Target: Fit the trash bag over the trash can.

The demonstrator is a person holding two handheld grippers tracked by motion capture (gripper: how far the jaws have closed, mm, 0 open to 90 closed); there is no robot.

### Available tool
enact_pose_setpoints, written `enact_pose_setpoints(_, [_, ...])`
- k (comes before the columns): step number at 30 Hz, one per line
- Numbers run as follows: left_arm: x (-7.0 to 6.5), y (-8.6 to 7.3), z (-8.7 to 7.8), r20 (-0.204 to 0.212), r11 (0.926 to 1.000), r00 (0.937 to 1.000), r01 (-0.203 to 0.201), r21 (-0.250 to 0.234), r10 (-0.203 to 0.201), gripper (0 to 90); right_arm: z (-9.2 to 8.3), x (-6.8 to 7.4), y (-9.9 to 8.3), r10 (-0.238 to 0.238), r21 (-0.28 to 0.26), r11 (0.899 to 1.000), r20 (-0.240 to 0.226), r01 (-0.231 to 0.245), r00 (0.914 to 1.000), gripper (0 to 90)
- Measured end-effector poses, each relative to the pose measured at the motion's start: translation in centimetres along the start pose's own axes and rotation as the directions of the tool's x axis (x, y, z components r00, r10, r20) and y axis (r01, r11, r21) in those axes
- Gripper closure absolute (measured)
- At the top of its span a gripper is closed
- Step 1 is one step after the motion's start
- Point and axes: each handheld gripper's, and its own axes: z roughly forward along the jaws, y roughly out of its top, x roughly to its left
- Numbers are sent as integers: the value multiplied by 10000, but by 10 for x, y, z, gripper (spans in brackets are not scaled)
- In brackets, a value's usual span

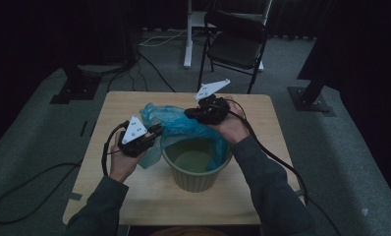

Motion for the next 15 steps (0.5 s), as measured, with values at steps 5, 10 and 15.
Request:
enact_pose_setpoints(5, [-4, 2, 1, 65, 9999, 9999, -122, 9, 122, 809, 1, 0, 5, 111, -396, 9992, -11, -111, 9999, 575])
enact_pose_setpoints(10, [-4, 2, 0, 112, 9999, 9999, -127, -46, 127, 809, 2, -5, 9, 66, -443, 9990, 222, -56, 9997, 529])
enact_pose_setpoints(15, [-5, 3, 0, 114, 9998, 9998, -167, -60, 168, 805, 9, -9, 11, 49, -47, 10000, -739, -53, 9973, 645])
